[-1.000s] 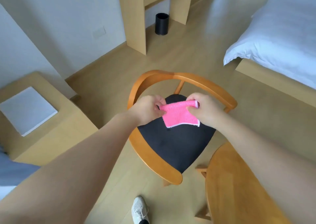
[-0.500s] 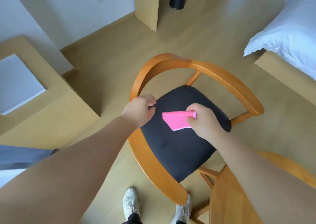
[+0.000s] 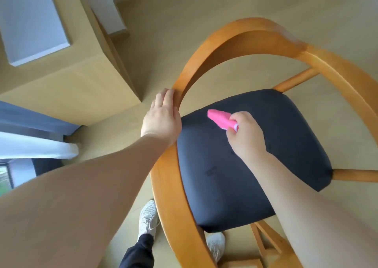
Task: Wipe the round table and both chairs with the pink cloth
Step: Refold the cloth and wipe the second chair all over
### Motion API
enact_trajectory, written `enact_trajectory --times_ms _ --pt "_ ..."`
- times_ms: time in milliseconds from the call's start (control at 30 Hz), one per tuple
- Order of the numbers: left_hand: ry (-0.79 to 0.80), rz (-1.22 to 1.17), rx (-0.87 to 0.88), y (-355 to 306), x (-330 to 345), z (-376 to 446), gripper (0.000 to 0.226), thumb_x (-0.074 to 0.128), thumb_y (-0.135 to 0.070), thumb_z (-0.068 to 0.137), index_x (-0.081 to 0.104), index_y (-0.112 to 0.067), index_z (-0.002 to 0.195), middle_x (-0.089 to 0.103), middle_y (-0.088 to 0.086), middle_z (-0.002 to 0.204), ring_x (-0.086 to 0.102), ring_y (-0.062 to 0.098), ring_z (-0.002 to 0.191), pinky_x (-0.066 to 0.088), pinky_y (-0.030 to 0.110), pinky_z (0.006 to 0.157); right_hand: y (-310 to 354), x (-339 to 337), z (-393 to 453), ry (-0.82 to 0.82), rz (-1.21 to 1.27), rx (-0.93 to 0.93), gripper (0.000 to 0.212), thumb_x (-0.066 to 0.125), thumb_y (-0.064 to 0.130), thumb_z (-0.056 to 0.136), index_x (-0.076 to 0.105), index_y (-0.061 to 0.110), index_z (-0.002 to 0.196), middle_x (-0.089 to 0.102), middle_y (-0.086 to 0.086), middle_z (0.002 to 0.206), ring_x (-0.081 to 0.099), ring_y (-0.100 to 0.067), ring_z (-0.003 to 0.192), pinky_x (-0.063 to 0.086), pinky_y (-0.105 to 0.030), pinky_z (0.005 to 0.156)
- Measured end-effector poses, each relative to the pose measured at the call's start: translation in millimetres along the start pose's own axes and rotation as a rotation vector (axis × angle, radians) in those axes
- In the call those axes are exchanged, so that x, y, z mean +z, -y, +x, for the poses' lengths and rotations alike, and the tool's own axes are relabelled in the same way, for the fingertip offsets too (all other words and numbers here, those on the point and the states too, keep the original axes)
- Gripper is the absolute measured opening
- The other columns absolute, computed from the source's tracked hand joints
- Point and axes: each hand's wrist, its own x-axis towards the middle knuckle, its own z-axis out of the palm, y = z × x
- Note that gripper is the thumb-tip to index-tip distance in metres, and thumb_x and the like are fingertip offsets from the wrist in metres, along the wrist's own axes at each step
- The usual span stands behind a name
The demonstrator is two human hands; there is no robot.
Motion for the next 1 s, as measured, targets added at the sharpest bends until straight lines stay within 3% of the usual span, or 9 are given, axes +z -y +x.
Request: enact_trajectory --times_ms 67,167,233,300,400,500,767,900,1000 --pt "0.012 -0.002 -0.033 1 3 2 0.046 0.032 -0.021 0.096 0.031 -0.019 0.141 0.036 0.0 0.144 0.043 0.025 0.121 0.041 0.035 0.088 -4 29 2 0.117 -0.047 -0.06 0.012 0.059 0.006 0.084 0.058 0.006 0.096 0.056 -0.001 0.102 0.053 -0.024 0.086 0.045 -0.033 0.069" --pt "0.049 0.013 -0.028 2 5 -3 0.05 0.03 -0.017 0.095 0.028 -0.019 0.145 0.034 -0.001 0.148 0.043 0.025 0.124 0.041 0.036 0.093 -13 74 -12 0.41 -0.216 -0.195 0.008 0.053 0.018 0.088 0.054 0.011 0.087 0.052 0.0 0.093 0.05 -0.024 0.092 0.046 -0.036 0.08" --pt "0.051 -0.005 -0.049 2 3 -4 0.054 0.033 -0.012 0.093 0.028 -0.02 0.146 0.033 -0.002 0.15 0.043 0.026 0.125 0.041 0.036 0.096 -21 93 -17 0.425 -0.279 -0.268 0.012 0.053 0.024 0.089 0.054 0.012 0.088 0.053 -0.002 0.095 0.05 -0.025 0.096 0.045 -0.035 0.085" --pt "0.045 -0.02 -0.057 3 3 -4 0.057 0.034 -0.009 0.091 0.029 -0.021 0.146 0.032 -0.005 0.151 0.045 0.026 0.123 0.04 0.033 0.095 -30 105 -13 0.347 -0.306 -0.325 0.026 0.058 0.022 0.089 0.061 0.006 0.11 0.057 -0.012 0.116 0.051 -0.033 0.112 0.044 -0.042 0.098" --pt "0.044 -0.029 -0.054 3 4 2 0.058 0.034 -0.009 0.091 0.029 -0.022 0.147 0.03 -0.008 0.153 0.047 0.026 0.122 0.041 0.032 0.093 -39 120 4 0.389 -0.408 -0.413 0.053 0.046 0.026 0.098 0.036 0.003 0.144 0.028 -0.022 0.152 0.023 -0.042 0.141 0.026 -0.055 0.113" --pt "0.04 -0.024 -0.061 1 3 2 0.058 0.036 -0.007 0.092 0.029 -0.022 0.148 0.03 -0.007 0.154 0.045 0.024 0.127 0.041 0.031 0.094 -45 134 16 0.529 -0.535 -0.464 0.059 0.013 0.037 0.101 0.007 0.011 0.153 0.0 -0.014 0.161 -0.005 -0.038 0.146 0.006 -0.051 0.118" --pt "0.036 0.06 0.052 1 0 1 0.054 0.057 -0.006 0.088 0.042 -0.005 0.14 0.039 0.011 0.147 0.041 0.033 0.128 0.038 0.041 0.104 2 162 41 0.406 -0.491 -0.562 0.055 0.031 0.037 0.095 0.031 0.01 0.143 0.035 -0.017 0.15 0.021 -0.05 0.139 0.018 -0.057 0.114" --pt "0.022 0.126 0.226 1 1 -1 0.049 0.063 0.005 0.08 0.055 0.003 0.128 0.051 0.019 0.136 0.045 0.038 0.127 0.036 0.051 0.107 18 179 52 0.412 -0.502 -0.623 0.058 0.031 0.037 0.089 0.034 0.006 0.138 0.043 -0.015 0.142 0.022 -0.041 0.14 0.006 -0.053 0.119" --pt "0.05 0.107 0.277 2 0 0 0.045 0.063 0.007 0.078 0.059 0.003 0.123 0.052 0.021 0.135 0.045 0.039 0.128 0.037 0.055 0.105 17 180 58 0.355 -0.428 -0.631 0.049 0.031 0.034 0.087 0.039 0.009 0.128 0.055 -0.015 0.127 0.039 -0.038 0.129 0.012 -0.049 0.119"
